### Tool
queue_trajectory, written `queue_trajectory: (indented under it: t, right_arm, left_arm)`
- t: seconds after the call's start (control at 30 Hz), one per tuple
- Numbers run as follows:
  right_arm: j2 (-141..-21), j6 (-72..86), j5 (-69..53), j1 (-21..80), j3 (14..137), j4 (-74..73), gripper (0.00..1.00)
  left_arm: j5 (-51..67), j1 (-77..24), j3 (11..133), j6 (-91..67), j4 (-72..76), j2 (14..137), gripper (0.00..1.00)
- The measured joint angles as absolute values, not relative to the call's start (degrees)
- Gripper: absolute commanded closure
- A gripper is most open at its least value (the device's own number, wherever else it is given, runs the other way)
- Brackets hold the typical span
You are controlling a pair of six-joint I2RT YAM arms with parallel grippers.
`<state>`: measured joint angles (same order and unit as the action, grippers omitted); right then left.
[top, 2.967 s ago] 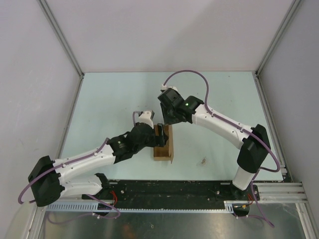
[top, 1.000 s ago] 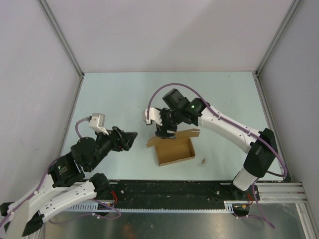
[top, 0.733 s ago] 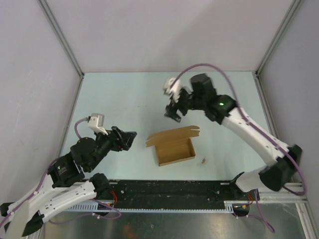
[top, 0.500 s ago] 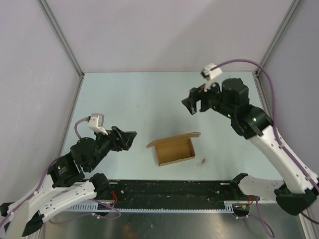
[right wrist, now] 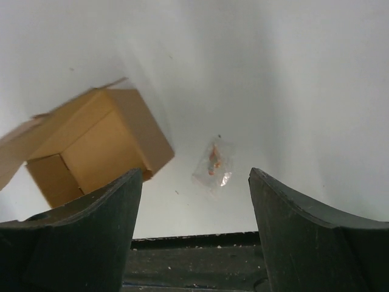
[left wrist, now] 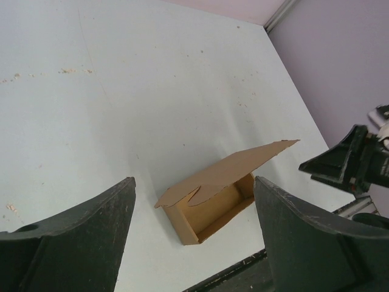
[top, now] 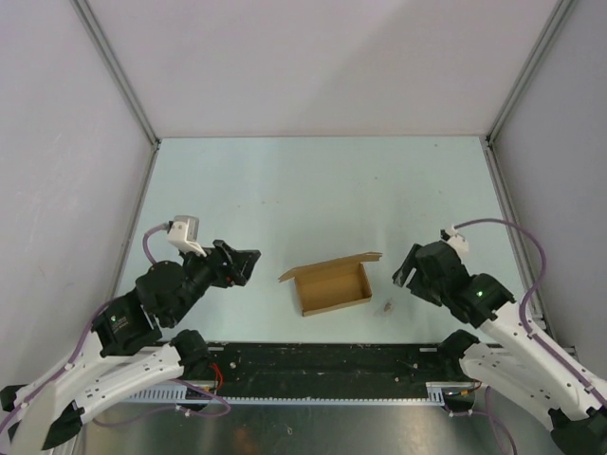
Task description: Fold the paper box
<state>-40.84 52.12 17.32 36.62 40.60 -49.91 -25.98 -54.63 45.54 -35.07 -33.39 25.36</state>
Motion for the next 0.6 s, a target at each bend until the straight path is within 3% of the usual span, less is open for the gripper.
queue_trajectory:
  t: [0.17,0.6]
  right_arm:
    - [-41.23,57.80,14.02,35.97,32.91,-47.16,0.24]
    - [-46.65,62.06,5.74,30.00,20.69,-32.56,0.50]
  left_arm:
    - [-25.98,-54.63,45.52,-35.07,-33.50,25.32,0.17]
    - [-25.93,-54.63,44.40,-35.16,-33.63,24.67,0.17]
